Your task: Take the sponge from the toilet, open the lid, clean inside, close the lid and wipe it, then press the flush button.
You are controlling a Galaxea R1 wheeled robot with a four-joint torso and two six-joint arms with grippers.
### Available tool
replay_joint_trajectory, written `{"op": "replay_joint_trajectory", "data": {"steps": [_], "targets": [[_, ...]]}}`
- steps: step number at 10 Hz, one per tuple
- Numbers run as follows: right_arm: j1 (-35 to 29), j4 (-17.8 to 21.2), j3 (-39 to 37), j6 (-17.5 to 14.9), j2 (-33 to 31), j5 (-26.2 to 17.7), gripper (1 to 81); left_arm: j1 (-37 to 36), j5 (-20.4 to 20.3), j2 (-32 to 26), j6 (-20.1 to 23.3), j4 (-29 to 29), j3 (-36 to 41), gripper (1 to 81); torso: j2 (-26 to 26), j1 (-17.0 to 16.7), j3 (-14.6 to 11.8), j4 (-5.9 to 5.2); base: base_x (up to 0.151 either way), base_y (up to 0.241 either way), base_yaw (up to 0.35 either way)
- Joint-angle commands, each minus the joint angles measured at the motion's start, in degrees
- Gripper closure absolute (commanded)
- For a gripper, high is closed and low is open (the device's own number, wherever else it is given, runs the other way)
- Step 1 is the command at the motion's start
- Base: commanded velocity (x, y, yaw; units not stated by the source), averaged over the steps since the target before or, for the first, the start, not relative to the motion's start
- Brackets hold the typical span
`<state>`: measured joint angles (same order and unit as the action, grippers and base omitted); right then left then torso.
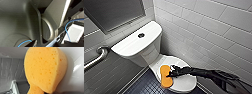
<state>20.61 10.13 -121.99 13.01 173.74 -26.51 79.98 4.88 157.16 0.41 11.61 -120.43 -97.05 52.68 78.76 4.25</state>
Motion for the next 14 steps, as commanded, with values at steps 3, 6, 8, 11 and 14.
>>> {"op": "replay_joint_trajectory", "data": {"steps": [3,6,8,11,14], "targets": [[-3.86,0.42,9.15,1.41,-9.09,-3.19,81.1,1.54,4.97,-0.26,0.55,0.26,1.60,1.0,0.00,0.00,0.00,0.00,0.000,0.000,0.000],[-1.14,0.24,15.37,2.28,-16.80,-1.80,81.1,1.54,4.97,-0.26,0.55,0.26,1.60,1.0,0.00,0.00,0.00,0.00,0.000,0.000,0.000],[2.11,0.24,17.49,2.37,-22.00,0.05,81.1,1.54,4.97,-0.53,0.55,0.26,1.78,1.0,-0.02,0.00,0.00,0.00,0.000,0.000,0.000],[5.36,0.42,24.42,2.46,-32.70,2.78,81.1,1.45,4.97,-0.79,0.55,0.26,2.30,1.0,-0.02,0.00,0.00,0.00,0.000,0.000,0.000],[8.52,0.50,31.28,2.46,-42.98,5.50,81.1,1.36,4.97,-1.14,0.55,0.26,2.66,1.0,-0.05,0.00,0.00,0.00,0.000,0.000,0.000]]}}
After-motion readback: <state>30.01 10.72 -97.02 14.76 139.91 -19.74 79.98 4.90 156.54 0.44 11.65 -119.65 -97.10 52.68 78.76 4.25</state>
